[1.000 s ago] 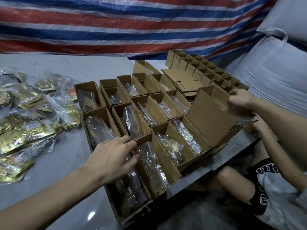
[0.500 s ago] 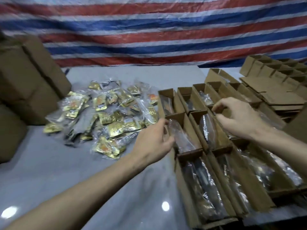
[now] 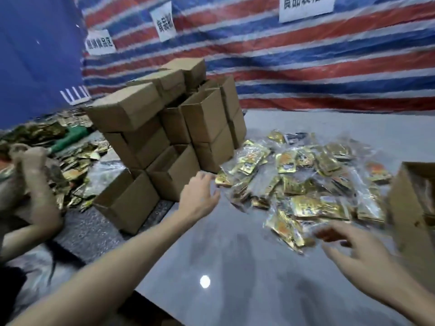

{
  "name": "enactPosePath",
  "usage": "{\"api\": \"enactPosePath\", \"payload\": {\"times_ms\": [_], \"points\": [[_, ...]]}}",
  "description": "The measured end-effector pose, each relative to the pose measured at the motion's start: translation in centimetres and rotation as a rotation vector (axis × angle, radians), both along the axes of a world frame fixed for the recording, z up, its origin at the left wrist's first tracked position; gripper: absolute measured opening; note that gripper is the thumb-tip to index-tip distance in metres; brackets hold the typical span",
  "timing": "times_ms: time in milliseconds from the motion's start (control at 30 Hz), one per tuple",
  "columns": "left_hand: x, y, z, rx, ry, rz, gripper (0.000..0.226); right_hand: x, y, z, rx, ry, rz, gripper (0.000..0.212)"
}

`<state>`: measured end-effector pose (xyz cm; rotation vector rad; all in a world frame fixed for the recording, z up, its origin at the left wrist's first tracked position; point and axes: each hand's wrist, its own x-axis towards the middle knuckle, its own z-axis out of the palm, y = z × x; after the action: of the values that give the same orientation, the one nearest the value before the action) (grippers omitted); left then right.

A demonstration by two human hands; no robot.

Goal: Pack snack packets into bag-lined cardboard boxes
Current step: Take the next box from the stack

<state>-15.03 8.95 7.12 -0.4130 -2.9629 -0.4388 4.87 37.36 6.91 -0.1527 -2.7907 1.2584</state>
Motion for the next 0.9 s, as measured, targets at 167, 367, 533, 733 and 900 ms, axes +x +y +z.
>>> {"api": "enactPosePath", "payload": {"times_ms": [167, 367, 533, 733, 900], "points": [[-7.9, -7.2, -1.1, -0.356, -0.159, 0.155, 0.041, -1.4, -2.7, -0.2, -0.083, 0.022, 0.037, 0.027], [-13.8, -10.8, -3.6, -0.371, -0.406, 0.169, 0.049, -1.3, -3.0, 0.0, -0.122, 0.046, 0.037, 0.026], [-15.9, -11.5, -5.4, -0.266, -0.246, 0.135, 0.031, -0.7, -2.4, 0.5, -0.121, 0.043, 0.025, 0.025], [-14.6, -9.9, -5.3, -0.293, -0.339, 0.193, 0.032, -0.2, -2.2, 0.9, -0.124, 0.045, 0.023, 0.024], [-9.8, -8.4, -4.1, -0.223, -0.247, 0.229, 0.019, 1.0, -1.9, 0.8, -0.121, 0.045, 0.031, 0.024]]}}
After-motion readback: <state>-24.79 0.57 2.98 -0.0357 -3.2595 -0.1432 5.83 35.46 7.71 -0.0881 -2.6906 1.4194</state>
